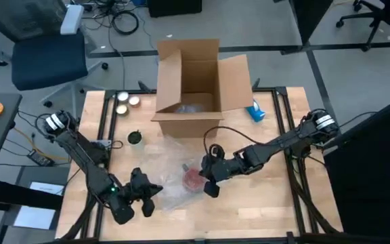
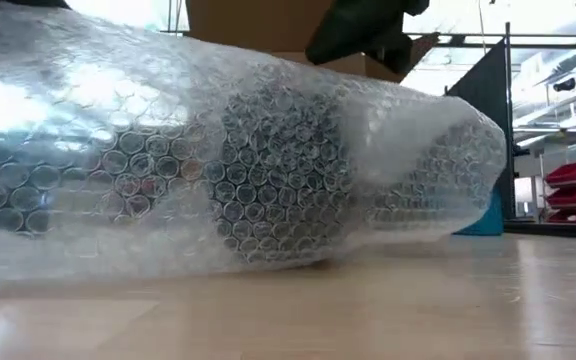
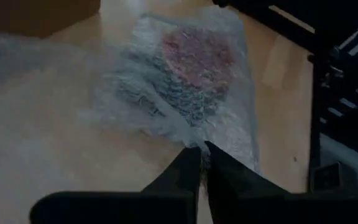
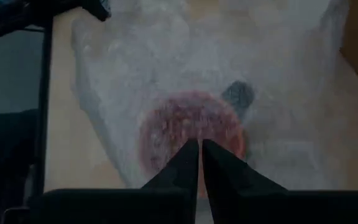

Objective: Wrap mug
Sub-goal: Wrap the black cup with the transparent bubble wrap

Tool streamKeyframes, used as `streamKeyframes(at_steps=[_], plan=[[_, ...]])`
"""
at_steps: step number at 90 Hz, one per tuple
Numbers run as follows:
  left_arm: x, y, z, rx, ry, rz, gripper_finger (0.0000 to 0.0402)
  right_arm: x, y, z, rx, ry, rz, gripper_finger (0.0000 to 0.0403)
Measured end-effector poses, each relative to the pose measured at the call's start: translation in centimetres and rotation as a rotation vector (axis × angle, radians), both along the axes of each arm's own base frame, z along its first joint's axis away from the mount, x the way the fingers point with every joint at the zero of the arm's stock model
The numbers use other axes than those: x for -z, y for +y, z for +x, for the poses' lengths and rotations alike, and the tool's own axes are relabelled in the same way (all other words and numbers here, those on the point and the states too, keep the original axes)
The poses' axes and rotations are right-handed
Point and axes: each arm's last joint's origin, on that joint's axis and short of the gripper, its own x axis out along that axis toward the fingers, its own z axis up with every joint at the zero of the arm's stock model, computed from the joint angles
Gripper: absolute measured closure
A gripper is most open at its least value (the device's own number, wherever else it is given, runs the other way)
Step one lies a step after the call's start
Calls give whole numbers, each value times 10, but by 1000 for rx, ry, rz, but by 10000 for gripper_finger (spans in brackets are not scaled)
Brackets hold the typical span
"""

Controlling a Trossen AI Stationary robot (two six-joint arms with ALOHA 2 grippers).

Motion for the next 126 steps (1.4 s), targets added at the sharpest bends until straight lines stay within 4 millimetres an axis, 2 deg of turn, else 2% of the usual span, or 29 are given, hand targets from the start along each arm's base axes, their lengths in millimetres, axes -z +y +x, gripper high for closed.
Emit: streamKeyframes(at_steps=[16, 26, 49, 80, 107, 126], plan=[[-2, -9, -6, 43, -13, -35, 402, 5, -2, -4, 24, 63, 15, 403], [-3, -14, -9, 64, -30, -59, 402, 11, -6, 1, 43, 84, 10, 403], [-6, -21, -13, 93, -53, -92, 402, 44, -10, 22, 35, 124, -15, 403], [-15, -29, -10, 183, -125, -65, 402, 41, -14, 36, 9, 3, -28, 403], [-29, -37, -5, 261, -231, -23, 402, 61, -16, 50, -46, -2, 3, 403], [-30, -37, -4, 268, -239, -21, 402, 60, -15, 54, -75, -50, -21, 403]])
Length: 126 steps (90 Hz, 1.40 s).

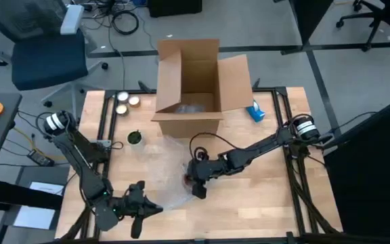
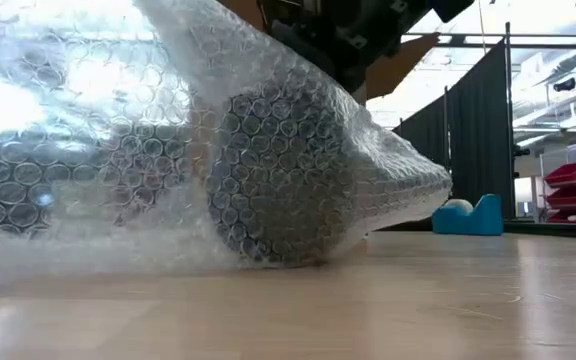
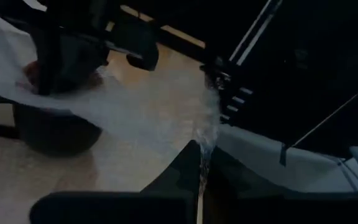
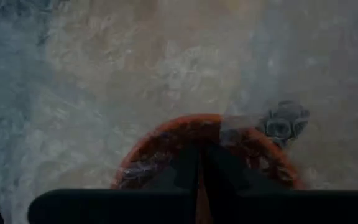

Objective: Wrap mug
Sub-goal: Wrap the black cup with the transparent bubble wrap

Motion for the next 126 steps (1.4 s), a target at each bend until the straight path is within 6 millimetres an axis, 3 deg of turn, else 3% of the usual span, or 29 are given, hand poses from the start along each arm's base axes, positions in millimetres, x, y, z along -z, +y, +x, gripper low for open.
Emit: streamKeyframes(at_steps=[27, 45, 90, 126], plan=[[-7, 0, 5, 4, -58, 30, 402, -4, -2, 3, 8, -42, 6, 403], [-11, 2, 9, -7, -89, 27, 402, -20, 1, -1, 35, -86, -39, 403], [-12, 12, 19, -128, -113, 35, 402, -31, 53, -22, 225, -244, -268, 403], [-15, 24, 34, -187, -135, 36, 402, 11, 60, 2, 215, -290, -276, 403]])
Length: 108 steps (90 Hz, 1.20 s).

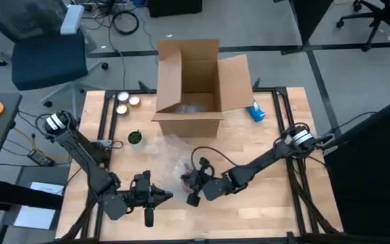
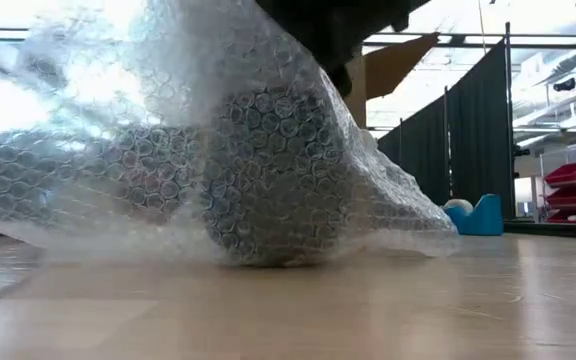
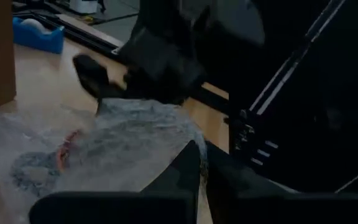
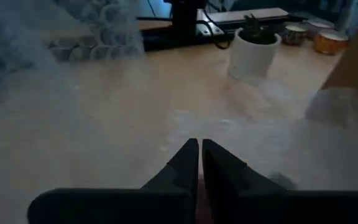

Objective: Wrap mug
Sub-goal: Wrap the black cup with the transparent bubble wrap

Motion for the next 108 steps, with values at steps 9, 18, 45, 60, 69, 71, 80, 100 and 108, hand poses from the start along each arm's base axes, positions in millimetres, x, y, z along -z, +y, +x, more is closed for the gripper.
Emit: streamKeyframes(at_steps=[9, 18, 45, 60, 69, 71, 80, 100, 108], plan=[[-4, 3, 4, -5, -25, 17, 402, -1, 0, 1, -26, -2, 22, 403], [-7, 6, 9, 14, -41, 19, 402, -9, 1, -4, -41, 10, -13, 403], [-8, 7, 11, 20, -46, 16, 402, -67, 10, -41, -29, -12, -60, 403], [-9, 9, 13, 12, -56, 7, 402, -65, 13, -45, -17, -3, -27, 403], [-9, 10, 14, 6, -56, 7, 402, -48, 10, -40, 20, 60, -20, 403], [-9, 10, 14, 6, -56, 7, 402, -43, 9, -38, 30, 70, -15, 403], [-9, 11, 15, 3, -56, 7, 402, -21, 6, -28, 52, 94, -4, 403], [-9, 11, 15, 1, -56, 7, 402, -5, 6, -8, -60, 54, 62, 403], [-9, 11, 15, 0, -56, 7, 402, -5, 4, -7, -73, 58, 74, 403]])
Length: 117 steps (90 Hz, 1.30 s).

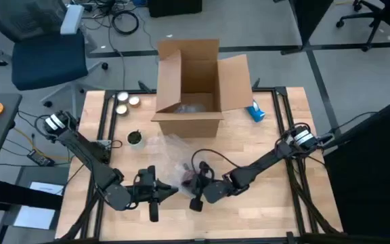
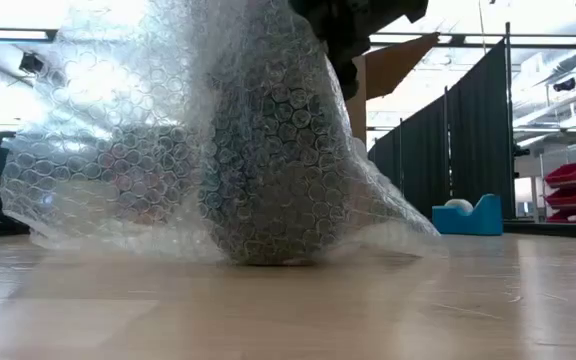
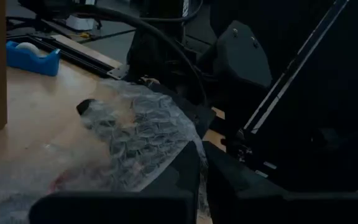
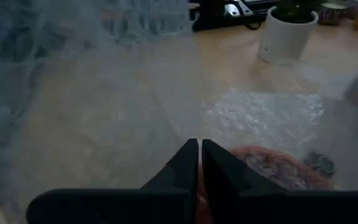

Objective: Wrap mug
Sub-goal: Wrap the black cup with the transparent bubble wrap

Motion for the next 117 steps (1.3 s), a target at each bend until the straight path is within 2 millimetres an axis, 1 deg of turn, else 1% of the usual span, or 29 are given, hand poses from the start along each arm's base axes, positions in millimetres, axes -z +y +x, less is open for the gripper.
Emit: streamKeyframes(at_steps=[16, 38, 55, 82, 99, 117], plan=[[1, 5, 5, -22, 2, 2, 402, 0, -1, 1, -8, -1, 8, 403], [1, 17, 15, -73, 6, 27, 402, -1, -6, 5, -70, 4, 23, 403], [2, 26, 21, -107, 15, 35, 402, -1, -5, 5, -103, 14, 15, 403], [7, 35, 26, -141, 63, 76, 402, -1, -4, 4, -113, 18, 17, 403], [8, 37, 27, -146, 74, 84, 402, -1, 0, 2, -127, 19, 20, 403], [9, 37, 27, -148, 82, 91, 402, -12, 3, -3, -143, 1, 23, 403]])
